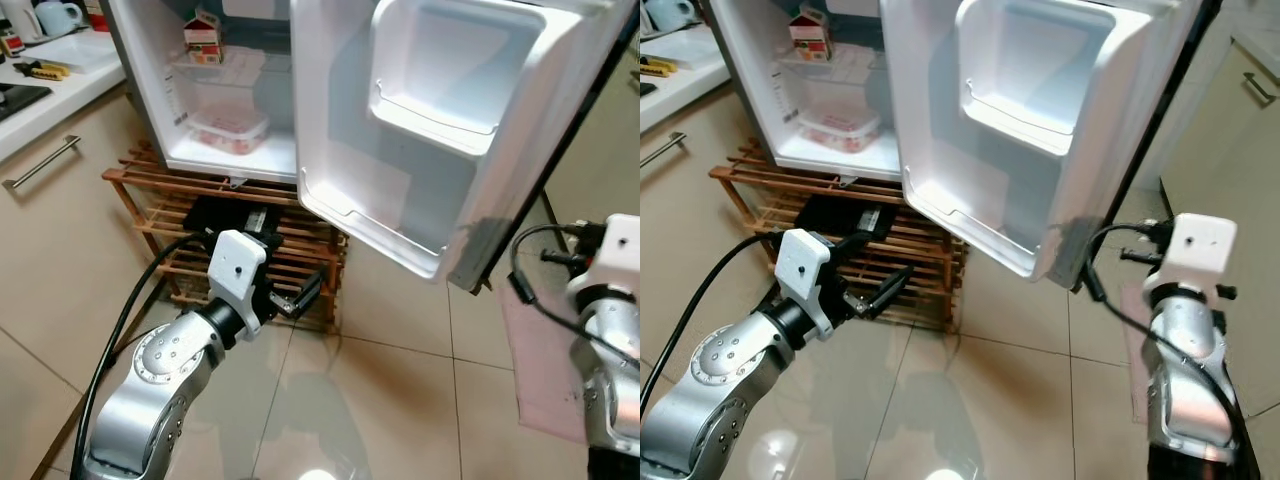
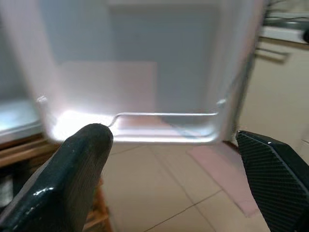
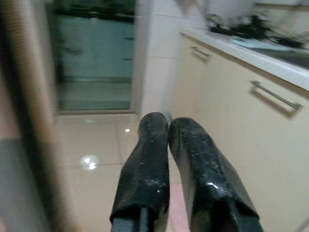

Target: Restocking fridge

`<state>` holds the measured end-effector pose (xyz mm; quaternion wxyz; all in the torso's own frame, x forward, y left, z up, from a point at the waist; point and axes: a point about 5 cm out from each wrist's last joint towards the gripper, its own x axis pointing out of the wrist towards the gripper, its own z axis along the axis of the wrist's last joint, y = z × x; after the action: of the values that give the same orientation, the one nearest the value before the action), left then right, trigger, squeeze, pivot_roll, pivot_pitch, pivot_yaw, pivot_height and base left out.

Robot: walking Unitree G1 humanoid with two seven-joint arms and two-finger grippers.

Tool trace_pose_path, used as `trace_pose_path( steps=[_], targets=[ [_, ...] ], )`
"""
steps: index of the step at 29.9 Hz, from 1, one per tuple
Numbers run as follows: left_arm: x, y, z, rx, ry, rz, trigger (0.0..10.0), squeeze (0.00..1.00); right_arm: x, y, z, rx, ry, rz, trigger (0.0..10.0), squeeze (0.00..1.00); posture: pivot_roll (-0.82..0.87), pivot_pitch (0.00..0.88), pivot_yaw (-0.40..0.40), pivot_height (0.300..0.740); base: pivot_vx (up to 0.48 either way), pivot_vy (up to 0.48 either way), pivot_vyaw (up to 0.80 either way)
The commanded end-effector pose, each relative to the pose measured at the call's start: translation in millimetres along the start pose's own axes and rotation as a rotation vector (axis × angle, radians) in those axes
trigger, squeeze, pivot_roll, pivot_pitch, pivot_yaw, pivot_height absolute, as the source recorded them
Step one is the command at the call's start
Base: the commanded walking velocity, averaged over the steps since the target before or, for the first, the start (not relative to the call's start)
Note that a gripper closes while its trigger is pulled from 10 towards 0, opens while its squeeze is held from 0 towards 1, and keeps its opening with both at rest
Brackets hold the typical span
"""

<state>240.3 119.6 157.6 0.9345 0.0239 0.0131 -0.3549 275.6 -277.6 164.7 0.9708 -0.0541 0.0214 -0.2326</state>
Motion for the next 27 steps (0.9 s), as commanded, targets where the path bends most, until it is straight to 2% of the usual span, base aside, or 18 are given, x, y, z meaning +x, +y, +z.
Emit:
trace_pose_path(
  steps=[1,6,7,8,10,13,17,20,23,26,27],
  targets=[
    [-0.9,-7.9,8.5,0.024,-0.027,-0.089,10.0,0.00,14.3,-10.5,10.4,0.056,-0.034,-0.063,10.0,1.00,-0.01,0.000,0.009,0.740,0.000,0.000,0.00],
    [-6.2,-14.9,12.3,-0.015,-0.028,-0.190,10.0,0.00,41.4,-8.1,20.2,0.144,-0.035,-0.081,10.0,1.00,0.00,0.000,0.012,0.740,0.000,0.000,0.00],
    [-7.4,-16.6,12.8,-0.018,-0.025,-0.208,10.0,0.00,49.5,-6.5,21.0,0.161,-0.021,-0.078,10.0,0.27,0.00,0.000,0.016,0.740,0.000,0.000,0.00],
    [-8.3,-17.2,12.9,-0.016,-0.020,-0.215,10.0,0.00,57.5,-4.5,22.4,0.186,-0.010,-0.069,10.0,0.00,0.00,0.000,0.016,0.740,0.000,0.000,0.00],
    [-9.2,-16.8,12.9,-0.011,-0.018,-0.214,10.0,0.00,68.1,-0.1,23.5,0.225,0.013,-0.046,10.0,0.00,0.00,0.000,0.023,0.740,0.000,0.000,0.00],
    [-9.4,-13.2,11.4,-0.012,-0.014,-0.203,10.0,0.00,81.2,18.3,25.4,0.275,0.063,0.076,10.0,0.00,0.00,0.000,0.027,0.740,0.000,0.000,0.00],
    [-8.2,-12.0,10.4,-0.004,-0.008,-0.203,10.0,0.00,87.1,28.8,25.6,0.310,0.102,0.132,10.0,0.00,0.00,0.000,0.025,0.740,0.000,0.000,0.00],
    [-10.4,-10.2,4.3,-0.011,0.011,-0.186,10.0,0.00,91.6,36.6,25.1,0.247,0.155,0.195,10.0,0.00,0.00,0.000,0.012,0.740,0.000,0.000,0.00],
    [-12.9,-11.9,2.2,-0.020,0.021,-0.185,10.0,0.00,91.4,40.2,27.4,0.268,0.156,0.264,10.0,0.00,0.00,0.000,0.009,0.740,0.000,0.000,0.00],
    [-16.5,-14.8,0.9,-0.040,0.025,-0.200,10.0,0.00,91.2,38.1,24.2,0.232,0.155,0.305,10.0,0.00,0.00,0.000,0.006,0.740,0.000,0.000,0.00],
    [-17.2,-14.7,0.2,-0.044,0.026,-0.198,10.0,0.00,90.3,39.1,23.4,0.249,0.154,0.325,10.0,0.00,0.00,0.000,0.006,0.740,0.000,0.000,0.00]
  ],
)
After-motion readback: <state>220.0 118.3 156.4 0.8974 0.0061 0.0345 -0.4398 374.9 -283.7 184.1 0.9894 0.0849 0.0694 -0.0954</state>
